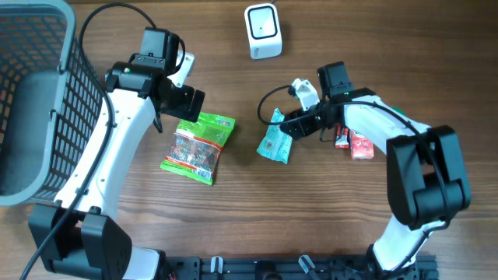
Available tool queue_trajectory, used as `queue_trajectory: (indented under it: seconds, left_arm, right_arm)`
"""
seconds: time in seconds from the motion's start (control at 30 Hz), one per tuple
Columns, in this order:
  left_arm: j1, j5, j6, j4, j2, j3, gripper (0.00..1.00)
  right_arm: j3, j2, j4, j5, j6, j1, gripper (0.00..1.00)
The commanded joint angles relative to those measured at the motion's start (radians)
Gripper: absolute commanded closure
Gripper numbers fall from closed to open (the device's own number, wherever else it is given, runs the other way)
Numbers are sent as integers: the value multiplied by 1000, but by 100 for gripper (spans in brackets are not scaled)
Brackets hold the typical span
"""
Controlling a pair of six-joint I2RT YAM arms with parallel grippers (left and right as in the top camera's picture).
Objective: Scan the item barcode
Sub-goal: 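Lift the mint-green wipes pack and carry it to the scanner window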
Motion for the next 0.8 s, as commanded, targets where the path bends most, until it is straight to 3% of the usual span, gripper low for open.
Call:
queue_trajectory:
  seconds: [0.0,0.1,0.13,0.47,0.77]
  left_arm:
    - [-2,-9,9,3,-4,10,0]
    - [-2,-9,9,3,-4,10,0]
    - [-2,-9,9,3,-4,10,0]
    - [-2,-9,9,3,-4,10,0]
    - [-2,-9,9,3,-4,10,0]
  right_arm:
    - [0,85,19,-71,23,3,57]
    - [15,55,-15,-73,17,-8,89]
    - [31,25,-44,-83,3,-16,91]
    - [53,-484,-94,-255,-10,-29,96]
    - [53,-846,-122,-280,-10,-29,96]
